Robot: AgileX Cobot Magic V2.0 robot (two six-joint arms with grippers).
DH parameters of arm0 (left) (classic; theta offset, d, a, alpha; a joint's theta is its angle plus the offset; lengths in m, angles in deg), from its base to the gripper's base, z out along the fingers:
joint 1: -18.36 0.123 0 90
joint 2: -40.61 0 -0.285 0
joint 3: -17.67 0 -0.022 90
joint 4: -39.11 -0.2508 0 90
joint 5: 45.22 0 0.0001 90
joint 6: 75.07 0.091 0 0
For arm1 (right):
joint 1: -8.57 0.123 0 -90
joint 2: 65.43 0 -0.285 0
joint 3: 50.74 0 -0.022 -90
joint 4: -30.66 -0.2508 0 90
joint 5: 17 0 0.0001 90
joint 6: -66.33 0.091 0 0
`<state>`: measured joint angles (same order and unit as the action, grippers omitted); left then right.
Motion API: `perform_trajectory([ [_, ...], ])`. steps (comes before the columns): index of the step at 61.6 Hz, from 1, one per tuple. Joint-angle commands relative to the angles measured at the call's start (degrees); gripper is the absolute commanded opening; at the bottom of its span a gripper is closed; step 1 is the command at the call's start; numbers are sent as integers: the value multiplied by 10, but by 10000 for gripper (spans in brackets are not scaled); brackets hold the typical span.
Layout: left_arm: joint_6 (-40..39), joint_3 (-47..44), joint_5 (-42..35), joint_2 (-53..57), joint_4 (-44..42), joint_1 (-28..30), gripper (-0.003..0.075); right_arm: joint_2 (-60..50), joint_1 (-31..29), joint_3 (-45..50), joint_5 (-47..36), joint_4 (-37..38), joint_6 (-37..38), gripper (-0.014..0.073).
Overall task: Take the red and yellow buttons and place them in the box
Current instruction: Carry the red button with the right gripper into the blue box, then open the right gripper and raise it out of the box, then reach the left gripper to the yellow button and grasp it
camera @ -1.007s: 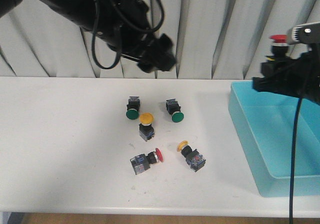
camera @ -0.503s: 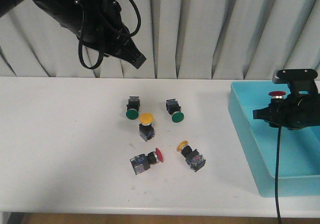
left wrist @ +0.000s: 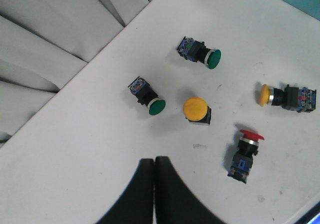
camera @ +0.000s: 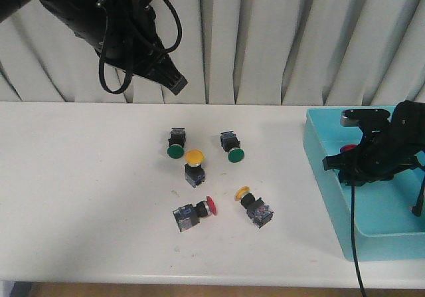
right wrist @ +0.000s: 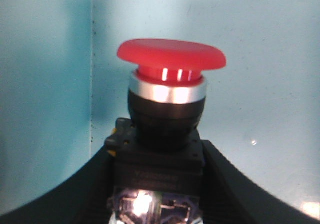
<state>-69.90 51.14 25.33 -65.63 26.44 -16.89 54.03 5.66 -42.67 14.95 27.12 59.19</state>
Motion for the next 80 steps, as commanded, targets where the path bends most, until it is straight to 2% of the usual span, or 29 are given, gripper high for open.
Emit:
perform_trajectory([
  [1, -7, 13, -19, 27, -10, -1, -4, -26, -3, -23, -8, 1, -8, 318],
  [5, -7, 13, -19, 27, -10, -1, -3, -26, -3, -23, -9, 1, -8, 426],
  [10, -7, 13, -19, 27, -10, -1, 0, -26, -3, -23, -6, 2, -8, 514],
  [19, -6, 13, -29, 27, -10, -1, 6, -39, -3, -23, -5, 2, -8, 603],
  [31, 18, 13, -97, 25, -10, -1, 45, -115, -3, -23, 2, 0, -7, 584],
  [42, 1, 13, -177, -6, -12, 3, 155, -224, -3, -23, 13, -12, -7, 572],
  [47, -28, 13, -208, -36, -12, 8, 242, -272, -3, -23, 22, -21, -8, 572],
  [53, -60, 13, -246, -80, -10, 18, 382, -327, 10, -21, 33, -31, -12, 572],
  [58, -102, 13, -274, -120, -9, 29, 506, -363, 36, -15, 36, -30, -18, 572],
  [64, -151, 15, -291, -163, -7, 35, 612, -397, 81, 3, 35, -24, -20, 572],
  [70, -173, 15, -307, -193, -4, 39, 648, -415, 114, 32, 14, -22, -20, 572],
  [80, -187, 15, -325, -228, 20, 39, 629, -419, 153, 69, -37, -22, -20, 572],
])
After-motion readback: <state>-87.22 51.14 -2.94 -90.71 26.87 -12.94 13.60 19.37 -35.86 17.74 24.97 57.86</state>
